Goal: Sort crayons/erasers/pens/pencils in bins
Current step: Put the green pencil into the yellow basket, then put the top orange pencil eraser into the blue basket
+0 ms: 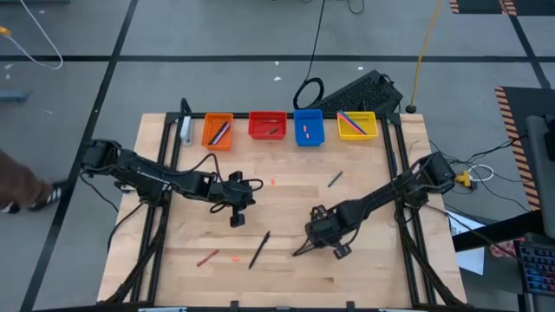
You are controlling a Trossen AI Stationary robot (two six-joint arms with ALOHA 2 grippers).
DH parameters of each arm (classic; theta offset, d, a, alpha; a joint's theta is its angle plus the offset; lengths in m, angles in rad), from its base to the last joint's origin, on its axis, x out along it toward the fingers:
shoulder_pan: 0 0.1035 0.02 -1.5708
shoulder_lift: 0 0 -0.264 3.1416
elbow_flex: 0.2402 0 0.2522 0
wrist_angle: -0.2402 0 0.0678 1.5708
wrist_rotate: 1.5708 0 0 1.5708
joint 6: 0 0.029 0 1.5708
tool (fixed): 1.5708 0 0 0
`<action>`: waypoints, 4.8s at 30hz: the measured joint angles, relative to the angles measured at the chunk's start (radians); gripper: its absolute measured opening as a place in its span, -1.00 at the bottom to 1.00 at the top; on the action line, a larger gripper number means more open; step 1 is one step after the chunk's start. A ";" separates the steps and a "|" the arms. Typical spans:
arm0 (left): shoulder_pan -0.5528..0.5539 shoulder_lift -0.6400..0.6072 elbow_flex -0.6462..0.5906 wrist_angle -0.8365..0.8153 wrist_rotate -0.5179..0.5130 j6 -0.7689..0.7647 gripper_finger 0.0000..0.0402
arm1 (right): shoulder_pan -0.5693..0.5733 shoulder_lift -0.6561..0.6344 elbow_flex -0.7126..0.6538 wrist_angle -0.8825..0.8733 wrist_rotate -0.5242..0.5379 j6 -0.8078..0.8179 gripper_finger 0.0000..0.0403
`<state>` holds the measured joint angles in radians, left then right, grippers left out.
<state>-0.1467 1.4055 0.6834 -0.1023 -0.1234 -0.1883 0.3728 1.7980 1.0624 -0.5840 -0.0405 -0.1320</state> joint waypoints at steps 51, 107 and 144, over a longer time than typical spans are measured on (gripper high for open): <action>-0.079 -0.100 0.001 -0.108 -0.097 -0.140 -0.89 | -1.126 -0.585 -0.312 0.157 0.510 -0.301 -0.89; 0.185 0.040 0.003 0.148 0.138 0.115 -0.95 | -0.631 -0.855 -0.482 0.390 0.347 0.047 -0.92; 0.343 0.431 0.134 0.272 0.198 0.155 -0.77 | -0.357 -0.719 -0.482 0.682 0.357 0.105 -1.00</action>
<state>0.1959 1.8362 0.8173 0.1699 0.0741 -0.0329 0.0162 1.0790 0.5804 0.0978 0.3164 -0.0266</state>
